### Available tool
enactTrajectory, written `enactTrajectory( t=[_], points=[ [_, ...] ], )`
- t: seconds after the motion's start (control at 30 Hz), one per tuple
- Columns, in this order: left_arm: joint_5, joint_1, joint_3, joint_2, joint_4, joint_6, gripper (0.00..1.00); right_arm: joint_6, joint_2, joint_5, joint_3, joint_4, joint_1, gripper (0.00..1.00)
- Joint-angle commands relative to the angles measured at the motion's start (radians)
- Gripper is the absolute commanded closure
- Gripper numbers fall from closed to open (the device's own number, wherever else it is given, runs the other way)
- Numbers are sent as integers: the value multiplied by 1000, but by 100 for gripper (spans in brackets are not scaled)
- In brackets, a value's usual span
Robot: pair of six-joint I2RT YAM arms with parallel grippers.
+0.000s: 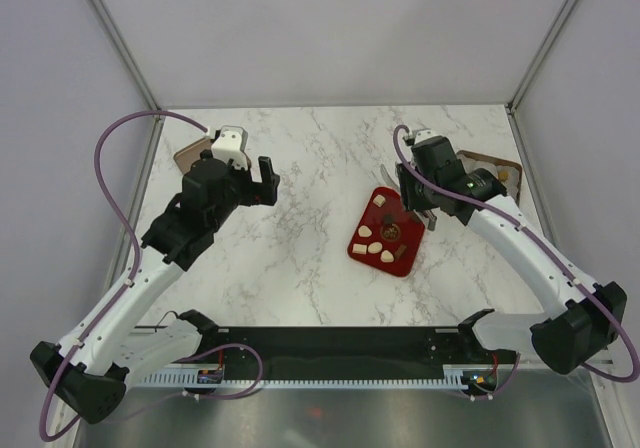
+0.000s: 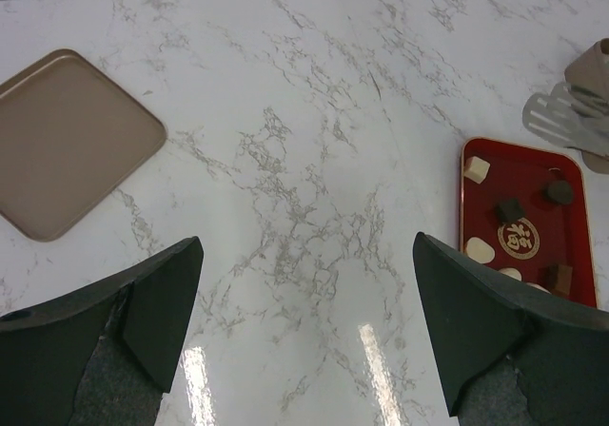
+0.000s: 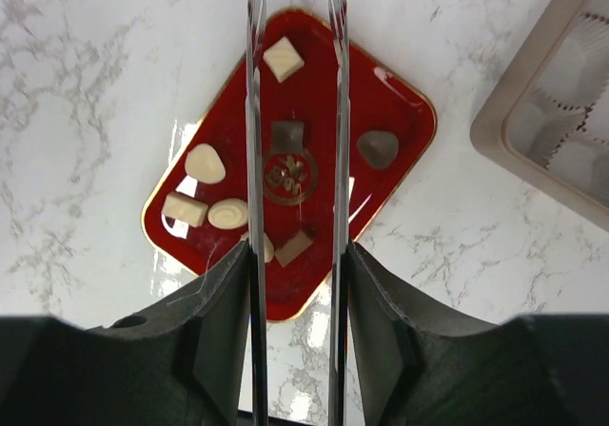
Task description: Pack the chocolate
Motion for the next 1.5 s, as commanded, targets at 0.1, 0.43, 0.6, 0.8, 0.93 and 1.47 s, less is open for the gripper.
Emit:
enactTrajectory(
  t=[0.1,0.43,0.6,0.8,0.93,1.47],
  points=[
    [-53,6,22,1,20,11,0,-69,20,-95,-76,39,9,49],
    [-42,6,22,17,20,10,0,-131,119,-84,-106,71,9,45],
    [-33,6,24,24,18,7,0,-161,125,-51,-107,89,9,44],
    [-28,6,22,24,18,7,0,-166,161,-48,-139,117,7,44],
    [-30,6,24,30,18,7,0,-171,155,-52,-165,143,5,45],
    [-39,6,25,28,18,8,0,-169,178,-115,-201,201,-48,47]
  ],
)
